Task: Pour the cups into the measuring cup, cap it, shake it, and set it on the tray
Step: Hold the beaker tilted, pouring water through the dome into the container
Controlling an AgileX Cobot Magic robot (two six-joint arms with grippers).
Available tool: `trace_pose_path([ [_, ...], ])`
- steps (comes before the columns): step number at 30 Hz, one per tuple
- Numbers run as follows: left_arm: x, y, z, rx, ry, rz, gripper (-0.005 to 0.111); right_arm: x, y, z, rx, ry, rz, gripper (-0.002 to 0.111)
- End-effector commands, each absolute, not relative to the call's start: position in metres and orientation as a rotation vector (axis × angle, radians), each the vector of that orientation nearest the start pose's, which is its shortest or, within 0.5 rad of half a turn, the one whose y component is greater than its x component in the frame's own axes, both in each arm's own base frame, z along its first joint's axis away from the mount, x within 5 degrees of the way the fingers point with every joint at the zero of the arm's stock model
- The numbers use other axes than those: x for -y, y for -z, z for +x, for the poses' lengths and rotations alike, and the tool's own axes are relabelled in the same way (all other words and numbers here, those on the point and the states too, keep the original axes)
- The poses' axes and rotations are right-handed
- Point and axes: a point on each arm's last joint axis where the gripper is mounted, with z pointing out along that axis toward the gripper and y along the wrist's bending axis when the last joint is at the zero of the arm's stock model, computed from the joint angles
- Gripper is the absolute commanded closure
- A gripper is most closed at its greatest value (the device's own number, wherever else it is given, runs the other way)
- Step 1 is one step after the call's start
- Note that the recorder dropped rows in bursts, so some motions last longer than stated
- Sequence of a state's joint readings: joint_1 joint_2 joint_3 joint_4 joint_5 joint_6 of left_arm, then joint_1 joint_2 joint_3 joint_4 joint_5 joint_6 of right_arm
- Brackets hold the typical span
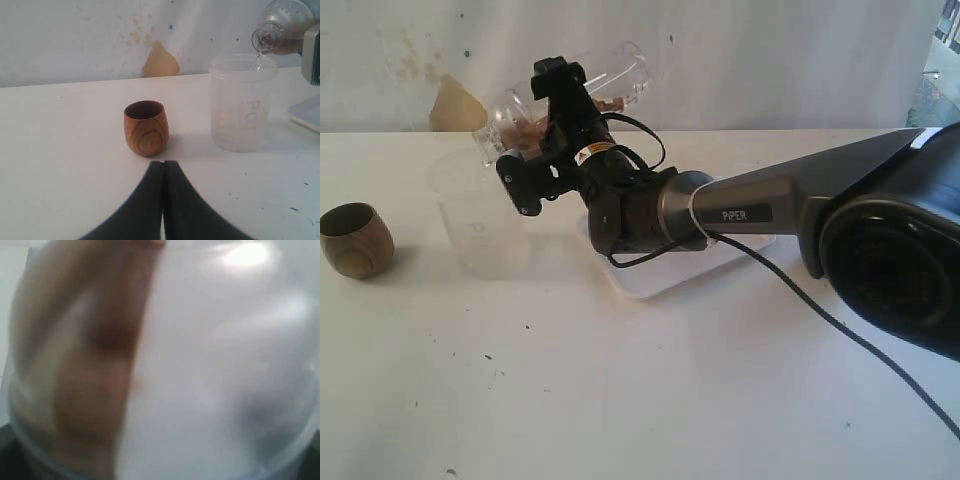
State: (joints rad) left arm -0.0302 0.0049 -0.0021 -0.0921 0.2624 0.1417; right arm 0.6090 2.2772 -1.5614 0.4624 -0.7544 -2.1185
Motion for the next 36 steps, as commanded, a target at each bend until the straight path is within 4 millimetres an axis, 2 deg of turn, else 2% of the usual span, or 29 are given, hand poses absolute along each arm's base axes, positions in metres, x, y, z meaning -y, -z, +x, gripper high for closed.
trace_pose_path([
  [1,0.0038,-0.1902,0.0551,-1.734,0.001,0.093,0.106,-0.272,-0.2078,0.4378,-0.763,1.214,-1.316,0.108],
  [36,0.0038,-0.1902,0.0551,-1.734,0.001,0.093,0.106,-0.2727,-0.2081,0.4376,-0.75,1.216,-1.32,0.108],
])
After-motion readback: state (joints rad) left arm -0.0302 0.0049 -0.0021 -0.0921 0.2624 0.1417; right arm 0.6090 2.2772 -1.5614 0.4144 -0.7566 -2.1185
